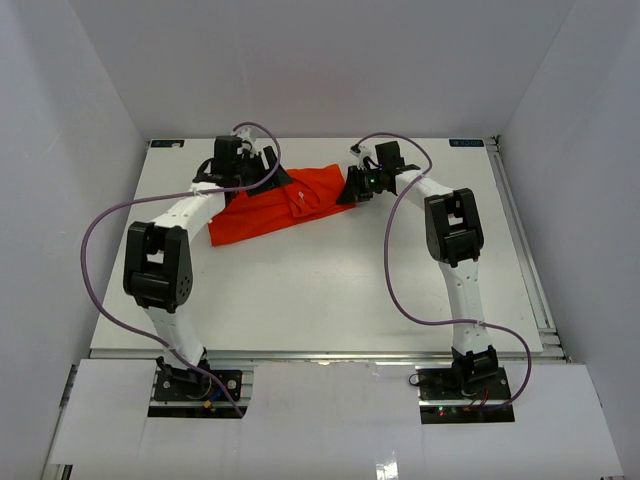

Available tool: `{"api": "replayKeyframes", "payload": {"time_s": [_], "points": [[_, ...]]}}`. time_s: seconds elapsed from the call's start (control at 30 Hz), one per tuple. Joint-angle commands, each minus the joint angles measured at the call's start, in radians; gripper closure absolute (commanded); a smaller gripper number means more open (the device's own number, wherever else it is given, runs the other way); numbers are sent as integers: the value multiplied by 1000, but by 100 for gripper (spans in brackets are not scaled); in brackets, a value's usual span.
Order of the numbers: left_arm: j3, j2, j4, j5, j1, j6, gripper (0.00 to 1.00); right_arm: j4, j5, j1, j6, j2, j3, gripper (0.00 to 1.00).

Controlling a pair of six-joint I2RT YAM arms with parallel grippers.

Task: Fold and stack the t-shirts
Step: Fold the tshirt

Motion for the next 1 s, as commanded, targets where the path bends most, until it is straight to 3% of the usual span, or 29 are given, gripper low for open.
{"api": "replayKeyframes", "payload": {"time_s": [0.0,0.27,0.7,0.97], "points": [[-56,-78,74,147,1,-32,21,-56,71,5,-41,6,-7,86],[-42,16,36,189,-46,-49,33,-56,74,5,-44,-1,-12,86],[33,148,-11,171,-89,-25,37,-53,76,5,-40,-1,-14,86],[51,163,-30,106,-91,-13,66,-53,76,5,-40,-2,-18,86]]}}
